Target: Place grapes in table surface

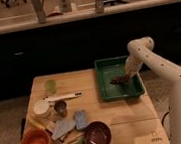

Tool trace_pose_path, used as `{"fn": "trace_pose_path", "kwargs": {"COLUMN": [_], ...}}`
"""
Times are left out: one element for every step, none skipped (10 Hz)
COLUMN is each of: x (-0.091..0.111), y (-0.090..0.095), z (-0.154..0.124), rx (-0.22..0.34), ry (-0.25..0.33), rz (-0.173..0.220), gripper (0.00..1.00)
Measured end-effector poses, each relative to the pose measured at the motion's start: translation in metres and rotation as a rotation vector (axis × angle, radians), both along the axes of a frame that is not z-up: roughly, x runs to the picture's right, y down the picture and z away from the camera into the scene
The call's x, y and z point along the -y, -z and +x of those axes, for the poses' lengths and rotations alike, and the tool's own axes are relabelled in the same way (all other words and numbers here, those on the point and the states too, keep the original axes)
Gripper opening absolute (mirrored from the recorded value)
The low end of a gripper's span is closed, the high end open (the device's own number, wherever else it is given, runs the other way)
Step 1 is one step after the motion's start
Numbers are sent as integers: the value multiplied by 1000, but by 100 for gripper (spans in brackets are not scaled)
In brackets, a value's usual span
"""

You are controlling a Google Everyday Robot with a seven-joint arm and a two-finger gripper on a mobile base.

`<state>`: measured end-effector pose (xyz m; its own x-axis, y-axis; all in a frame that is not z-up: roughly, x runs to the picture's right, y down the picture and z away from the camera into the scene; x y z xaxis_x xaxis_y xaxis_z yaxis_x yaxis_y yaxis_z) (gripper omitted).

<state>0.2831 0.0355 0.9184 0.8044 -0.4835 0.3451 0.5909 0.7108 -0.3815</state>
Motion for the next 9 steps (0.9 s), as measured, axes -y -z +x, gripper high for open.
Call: {"fn": "trace_pose_path", "kwargs": {"x": [0,-3,-3,-5,-3,-4,-4,-5,-6], "y": [-1,-4,-4,-3,-1,-2,-4,-5,-4], "z": [0,-2,-1,3,7,8,3,3,7], "rx": [0,1,0,-4,-8,-11,-5,-5,-9], "ry": [-6,-6,-9,-12,-19,-22,-26,-30,-31], "rz": [-4,-8,-6,-5,-1,-4,-7,-4,-5], "gripper": [22,27,36,46,59,67,76,80,80]}}
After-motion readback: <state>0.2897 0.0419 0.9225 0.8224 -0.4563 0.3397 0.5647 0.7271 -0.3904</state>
